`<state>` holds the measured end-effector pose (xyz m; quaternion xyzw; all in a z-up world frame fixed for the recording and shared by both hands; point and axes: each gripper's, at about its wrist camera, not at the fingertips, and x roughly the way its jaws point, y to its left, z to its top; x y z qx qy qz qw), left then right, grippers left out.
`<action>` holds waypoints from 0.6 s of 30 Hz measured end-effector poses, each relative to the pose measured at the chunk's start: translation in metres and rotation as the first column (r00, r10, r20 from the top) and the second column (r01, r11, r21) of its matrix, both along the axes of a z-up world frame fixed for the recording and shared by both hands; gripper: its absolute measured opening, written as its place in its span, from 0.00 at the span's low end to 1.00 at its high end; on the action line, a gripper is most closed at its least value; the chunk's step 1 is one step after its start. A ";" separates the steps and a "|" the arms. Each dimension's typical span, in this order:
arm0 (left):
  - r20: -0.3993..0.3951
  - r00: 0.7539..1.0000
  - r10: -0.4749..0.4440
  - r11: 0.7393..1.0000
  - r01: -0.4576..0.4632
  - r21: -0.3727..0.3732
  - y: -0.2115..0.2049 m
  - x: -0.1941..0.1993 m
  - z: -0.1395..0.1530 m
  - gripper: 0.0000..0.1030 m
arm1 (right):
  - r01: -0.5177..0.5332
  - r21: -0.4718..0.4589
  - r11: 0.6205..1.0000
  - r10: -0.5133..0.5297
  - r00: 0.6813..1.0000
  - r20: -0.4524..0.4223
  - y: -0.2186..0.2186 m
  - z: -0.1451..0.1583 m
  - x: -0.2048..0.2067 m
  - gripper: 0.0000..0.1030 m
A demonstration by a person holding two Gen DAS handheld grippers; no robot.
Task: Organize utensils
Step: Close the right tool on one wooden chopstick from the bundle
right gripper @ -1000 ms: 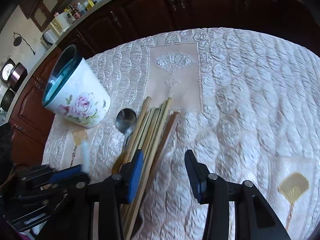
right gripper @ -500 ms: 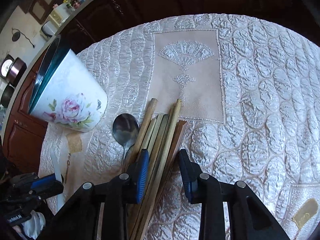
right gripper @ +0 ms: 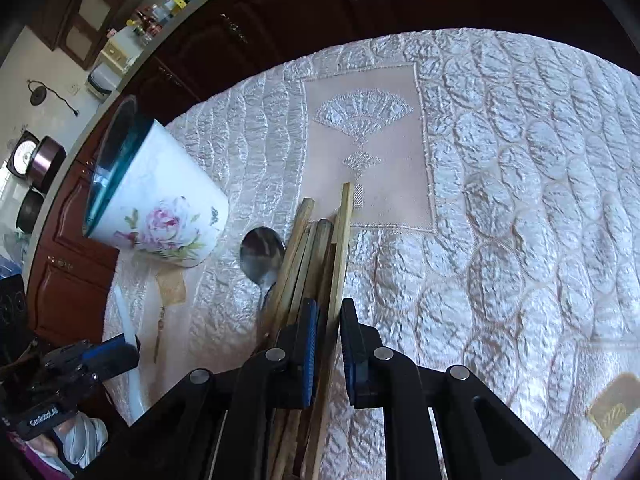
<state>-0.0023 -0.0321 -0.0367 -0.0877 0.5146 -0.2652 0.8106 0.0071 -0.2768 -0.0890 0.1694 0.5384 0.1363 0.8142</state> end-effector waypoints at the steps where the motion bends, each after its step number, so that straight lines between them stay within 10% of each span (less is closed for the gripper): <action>1: 0.003 1.000 0.000 1.000 0.000 -0.003 0.001 -0.001 0.002 0.11 | -0.004 0.006 1.000 0.004 1.000 0.008 -0.004 0.005 -0.006 0.10; 18: 0.037 0.999 0.023 1.000 -0.023 -0.006 0.010 -0.014 0.017 0.11 | 0.028 -0.024 0.999 -0.030 0.997 -0.067 -0.025 -0.004 -0.024 0.13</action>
